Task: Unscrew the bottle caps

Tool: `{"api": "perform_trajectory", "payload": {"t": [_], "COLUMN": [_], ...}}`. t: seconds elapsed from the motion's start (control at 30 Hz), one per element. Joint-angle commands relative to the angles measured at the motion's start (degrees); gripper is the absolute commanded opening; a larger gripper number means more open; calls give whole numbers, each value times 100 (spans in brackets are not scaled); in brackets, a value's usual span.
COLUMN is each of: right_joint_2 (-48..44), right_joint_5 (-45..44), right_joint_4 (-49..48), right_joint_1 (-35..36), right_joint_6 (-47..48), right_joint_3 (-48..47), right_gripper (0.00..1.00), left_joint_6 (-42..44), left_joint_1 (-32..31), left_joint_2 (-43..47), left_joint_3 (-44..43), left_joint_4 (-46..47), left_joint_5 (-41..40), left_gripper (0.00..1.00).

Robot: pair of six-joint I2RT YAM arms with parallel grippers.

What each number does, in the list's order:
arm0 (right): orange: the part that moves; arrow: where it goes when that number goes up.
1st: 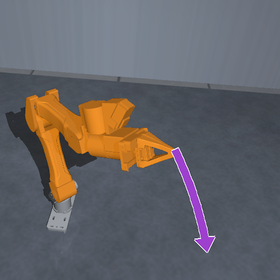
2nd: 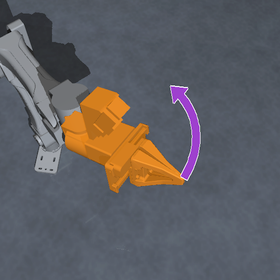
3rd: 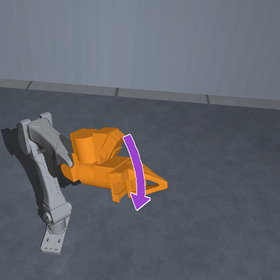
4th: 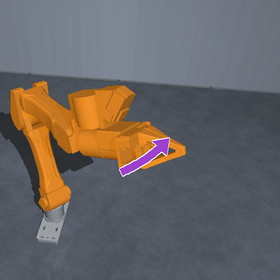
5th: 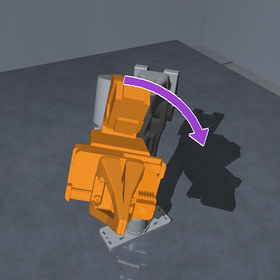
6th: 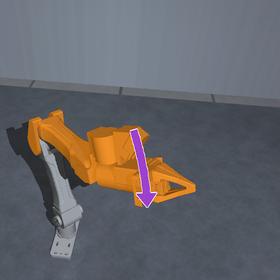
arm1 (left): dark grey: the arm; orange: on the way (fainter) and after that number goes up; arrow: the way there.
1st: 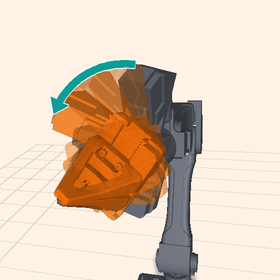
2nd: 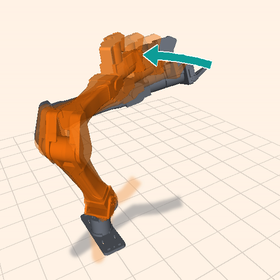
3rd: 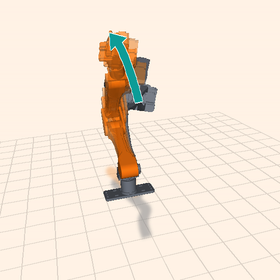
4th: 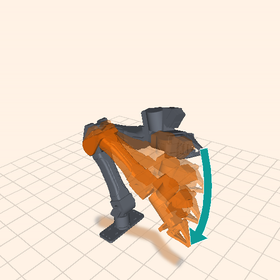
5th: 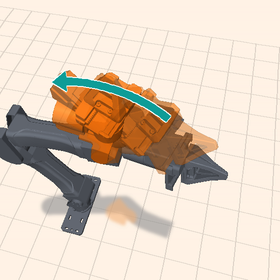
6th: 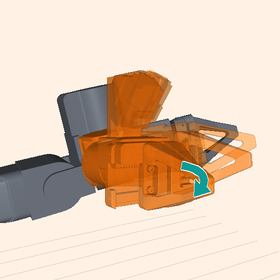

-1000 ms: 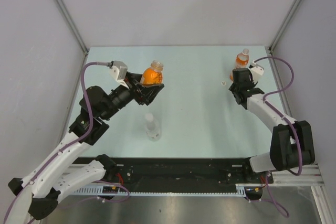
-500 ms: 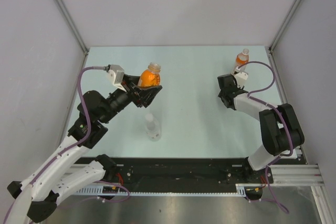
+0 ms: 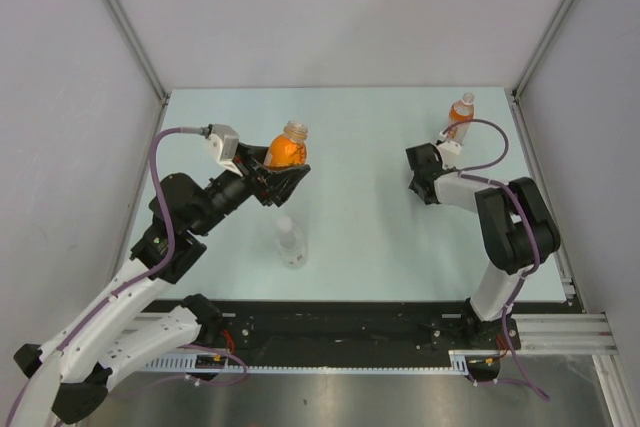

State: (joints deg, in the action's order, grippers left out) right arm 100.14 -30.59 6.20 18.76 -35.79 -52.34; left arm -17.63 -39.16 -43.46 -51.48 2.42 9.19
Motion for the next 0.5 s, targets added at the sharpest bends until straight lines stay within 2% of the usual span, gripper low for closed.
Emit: {"api": "perform_trajectory", "payload": {"t": [0.0, 0.2, 0.37, 0.47], "right_joint_2": [339, 612, 726, 735], "right_joint_5": [70, 246, 352, 387], "right_joint_4": [180, 338, 479, 532], "right_joint_1": [-13, -101, -162, -171], "right_joint_6": [-51, -24, 2, -7], "right_joint_3": [-408, -690, -813, -840], "right_gripper": [0, 0, 13, 18], "left_joint_6": [-65, -65, -57, -74], "left_joint_1": [-31, -39, -39, -39], "left_joint_2": [48, 57, 66, 57], "left_joint_3": [-2, 7, -2, -2], "left_joint_4": [154, 101, 57, 57], "left_joint_5": [4, -31, -31, -40], "left_gripper": [0, 0, 0, 0]}}
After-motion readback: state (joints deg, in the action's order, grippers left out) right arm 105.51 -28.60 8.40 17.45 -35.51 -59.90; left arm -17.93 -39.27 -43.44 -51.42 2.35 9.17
